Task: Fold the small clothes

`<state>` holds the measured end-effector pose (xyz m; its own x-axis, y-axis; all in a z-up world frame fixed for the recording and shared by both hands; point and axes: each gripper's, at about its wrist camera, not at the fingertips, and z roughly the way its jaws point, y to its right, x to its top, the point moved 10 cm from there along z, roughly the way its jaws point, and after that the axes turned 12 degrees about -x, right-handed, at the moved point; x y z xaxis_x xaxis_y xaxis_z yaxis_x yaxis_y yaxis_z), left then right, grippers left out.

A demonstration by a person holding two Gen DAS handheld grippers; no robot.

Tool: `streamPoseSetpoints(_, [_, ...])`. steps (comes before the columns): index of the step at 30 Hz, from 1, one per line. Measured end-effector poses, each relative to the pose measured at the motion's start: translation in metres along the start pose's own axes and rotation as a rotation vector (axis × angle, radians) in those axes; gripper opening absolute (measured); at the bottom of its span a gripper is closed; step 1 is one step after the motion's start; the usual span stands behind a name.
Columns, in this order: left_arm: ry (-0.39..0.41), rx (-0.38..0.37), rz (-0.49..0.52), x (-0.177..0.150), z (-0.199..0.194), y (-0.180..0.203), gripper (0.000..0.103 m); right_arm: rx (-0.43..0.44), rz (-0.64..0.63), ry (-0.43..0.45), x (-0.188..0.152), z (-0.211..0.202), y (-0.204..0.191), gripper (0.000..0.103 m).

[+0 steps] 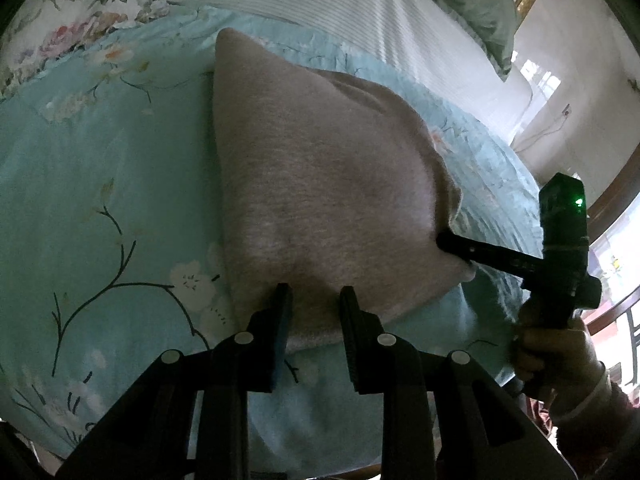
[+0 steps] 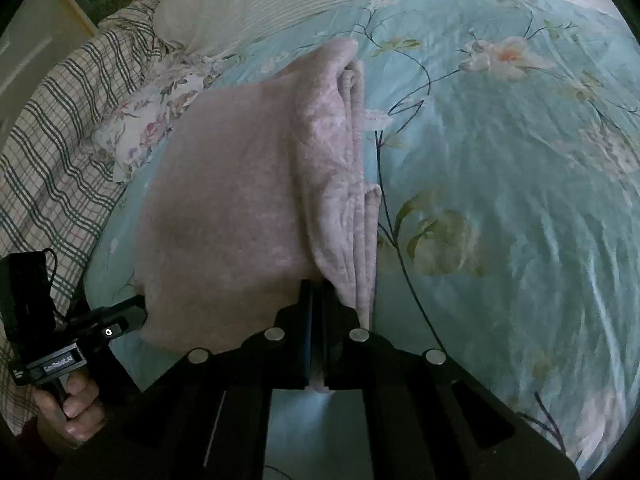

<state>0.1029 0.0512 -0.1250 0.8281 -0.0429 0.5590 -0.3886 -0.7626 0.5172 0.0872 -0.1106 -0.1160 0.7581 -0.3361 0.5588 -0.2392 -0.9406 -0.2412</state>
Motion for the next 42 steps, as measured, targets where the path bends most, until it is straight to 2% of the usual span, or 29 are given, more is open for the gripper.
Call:
streamPoseSetpoints(7, [0.014, -0.004, -0.017, -0.005, -0.004, -0.002, 0.025, -0.010, -0.018, -0.006, -0.002, -0.006, 0.012, 0.002])
streamPoseSetpoints(11, [0.016, 0.009, -0.024, -0.007, -0.008, -0.002, 0.025, -0.027, -0.007, -0.012, -0.009, -0.017, 0.006, 0.007])
streamPoseSetpoints(16, [0.015, 0.017, -0.032, -0.007, -0.018, -0.002, 0.025, -0.062, -0.034, 0.001, -0.014, -0.038, -0.003, 0.008])
streamPoseSetpoints(18, [0.018, 0.025, -0.034, -0.009, -0.024, 0.000, 0.028, -0.070, -0.044, 0.007, -0.016, -0.046, -0.006, 0.015])
streamPoseSetpoints(19, [0.019, 0.029, -0.034, -0.010, -0.027, 0.000, 0.029, -0.076, -0.050, 0.010, -0.018, -0.049, -0.007, 0.030])
streamPoseSetpoints(20, [0.020, 0.035, -0.035, -0.012, -0.031, 0.000, 0.036, -0.087, -0.057, 0.019, -0.020, -0.054, -0.008, 0.049])
streamPoseSetpoints(21, [0.019, 0.047, -0.037, -0.015, -0.034, 0.000, 0.050, -0.095, -0.063, 0.027, -0.020, -0.057, -0.010, 0.056])
streamPoseSetpoints(22, [0.018, 0.067, -0.037, -0.018, -0.038, -0.002, 0.056, -0.104, -0.075, 0.038, -0.022, -0.060, -0.011, 0.060])
streamPoseSetpoints(23, [0.020, 0.098, -0.030, -0.022, -0.042, -0.003, 0.062, -0.116, -0.096, 0.045, -0.025, -0.064, -0.013, 0.060])
streamPoseSetpoints(24, [0.019, 0.115, -0.021, -0.024, -0.043, -0.004, 0.062, -0.123, -0.109, 0.045, -0.027, -0.065, -0.014, 0.060])
streamPoseSetpoints(27, [0.000, 0.172, 0.012, -0.034, -0.049, -0.006, 0.071, -0.146, -0.138, 0.035, -0.036, -0.066, -0.015, 0.069])
streamPoseSetpoints(34, [-0.042, 0.217, 0.008, -0.058, -0.054, -0.016, 0.072, -0.161, -0.153, -0.016, -0.060, -0.064, -0.011, 0.075])
streamPoseSetpoints(38, [-0.066, 0.233, 0.002, -0.069, -0.057, -0.021, 0.072, -0.145, -0.168, -0.036, -0.070, -0.067, -0.014, 0.085])
streamPoseSetpoints(42, [-0.042, 0.262, 0.007, -0.065, -0.065, -0.021, 0.072, -0.122, -0.207, -0.030, -0.074, -0.073, -0.026, 0.085])
